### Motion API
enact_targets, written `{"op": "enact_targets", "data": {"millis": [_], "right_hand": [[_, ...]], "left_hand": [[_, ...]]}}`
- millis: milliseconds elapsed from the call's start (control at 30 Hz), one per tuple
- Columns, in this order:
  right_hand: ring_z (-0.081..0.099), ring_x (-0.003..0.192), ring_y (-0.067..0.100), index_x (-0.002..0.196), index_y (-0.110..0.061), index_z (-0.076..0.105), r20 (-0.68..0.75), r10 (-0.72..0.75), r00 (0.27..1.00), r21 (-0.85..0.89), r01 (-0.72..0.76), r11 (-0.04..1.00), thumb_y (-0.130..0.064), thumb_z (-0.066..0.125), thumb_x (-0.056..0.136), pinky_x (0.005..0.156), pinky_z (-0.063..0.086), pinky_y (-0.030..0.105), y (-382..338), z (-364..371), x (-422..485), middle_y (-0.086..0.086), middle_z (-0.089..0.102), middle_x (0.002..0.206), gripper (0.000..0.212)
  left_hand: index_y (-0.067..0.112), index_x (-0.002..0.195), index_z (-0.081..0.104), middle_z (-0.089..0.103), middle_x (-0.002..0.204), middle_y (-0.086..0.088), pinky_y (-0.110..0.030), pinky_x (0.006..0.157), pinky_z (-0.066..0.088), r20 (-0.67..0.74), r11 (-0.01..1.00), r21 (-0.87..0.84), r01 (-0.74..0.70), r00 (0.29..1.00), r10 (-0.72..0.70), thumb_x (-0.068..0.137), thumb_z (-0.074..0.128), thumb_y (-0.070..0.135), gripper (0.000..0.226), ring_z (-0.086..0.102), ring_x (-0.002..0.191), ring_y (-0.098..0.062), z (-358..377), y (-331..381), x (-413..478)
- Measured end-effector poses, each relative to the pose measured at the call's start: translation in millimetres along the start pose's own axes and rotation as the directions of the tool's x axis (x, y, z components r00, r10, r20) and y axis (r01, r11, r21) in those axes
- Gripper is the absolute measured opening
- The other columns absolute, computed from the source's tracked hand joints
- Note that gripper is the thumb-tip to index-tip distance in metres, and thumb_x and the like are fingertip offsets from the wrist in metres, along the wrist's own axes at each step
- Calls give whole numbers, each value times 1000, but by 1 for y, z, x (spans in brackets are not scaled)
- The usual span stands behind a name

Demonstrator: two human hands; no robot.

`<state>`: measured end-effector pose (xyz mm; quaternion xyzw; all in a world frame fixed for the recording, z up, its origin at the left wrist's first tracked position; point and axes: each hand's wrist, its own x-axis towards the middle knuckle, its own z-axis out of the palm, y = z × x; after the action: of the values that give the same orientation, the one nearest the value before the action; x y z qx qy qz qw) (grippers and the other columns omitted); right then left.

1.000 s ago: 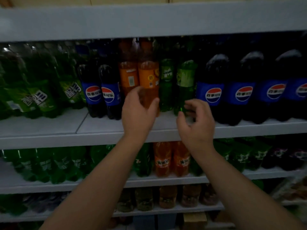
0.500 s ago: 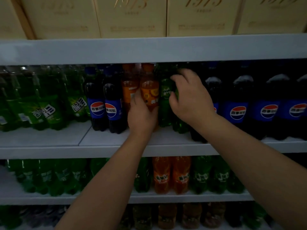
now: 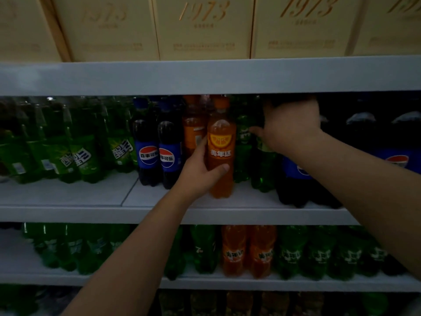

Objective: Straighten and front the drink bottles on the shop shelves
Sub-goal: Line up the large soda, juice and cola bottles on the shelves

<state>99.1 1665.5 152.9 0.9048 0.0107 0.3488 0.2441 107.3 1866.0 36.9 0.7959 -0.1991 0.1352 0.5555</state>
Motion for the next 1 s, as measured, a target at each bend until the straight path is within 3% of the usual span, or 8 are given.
{"op": "enact_targets", "data": {"millis": [67,167,267,367,533,767,900,1000], "right_hand": [[59,94,39,131,-16,41,5,-1,1000,4,1,1000,-66,42,85,75,44,45,-1,-1,0,14,61,106,68],[58,94,39,124,-15,49,-7,4,1000,149,-3,989,-50,52,86,83,45,49,-1,-3,0,16,62,103,53],[58,92,38,117,-14,54,-73,-28,997,305,49,951,-37,57,82,81,42,44,0,-4,1,15,63,98,42],[59,89,37,117,-17,54,-136,-38,990,390,89,916,-39,59,76,69,37,36,-2,-3,1,14,63,96,47],[62,88,37,119,-17,55,-264,-12,964,333,103,937,-56,58,79,67,42,36,-1,4,0,14,65,97,56],[59,79,37,117,-11,50,-117,36,992,492,26,870,-32,49,89,59,37,33,-2,-3,7,16,62,97,35],[44,67,28,103,-3,53,-28,-29,999,523,39,851,-20,46,93,59,38,35,1,-11,7,16,55,83,21],[46,67,25,88,-8,54,6,-49,999,522,39,852,-32,40,93,60,38,32,3,-13,7,8,48,74,28]], "left_hand": [[42,144,25,45,119,31,-22,90,40,-39,998,34,47,998,-46,69,82,39,94,49,106,9,8,-4,-3],[34,145,27,45,119,20,-25,92,37,-112,997,75,34,993,-26,71,82,34,93,48,112,-4,16,-9,-2],[35,145,27,46,119,20,-25,92,37,-108,997,78,8,994,0,73,80,33,90,47,111,-4,18,-11,2],[36,143,29,48,118,20,-28,93,38,-128,998,57,24,992,-17,71,80,35,88,49,110,-5,21,-13,3],[41,140,29,47,117,23,-26,90,40,-136,998,64,18,991,-9,68,79,43,88,49,108,-3,26,-14,2],[42,139,31,48,116,24,-25,90,39,-144,999,45,12,990,-5,63,78,49,90,51,107,-3,28,-13,0],[44,142,27,50,124,20,-31,96,41,-146,997,80,-3,989,15,65,77,48,91,51,114,-8,24,-11,-2],[48,140,23,49,126,18,-31,95,39,-167,992,124,-13,985,34,64,74,51,92,49,114,-7,16,-12,-6]]}}
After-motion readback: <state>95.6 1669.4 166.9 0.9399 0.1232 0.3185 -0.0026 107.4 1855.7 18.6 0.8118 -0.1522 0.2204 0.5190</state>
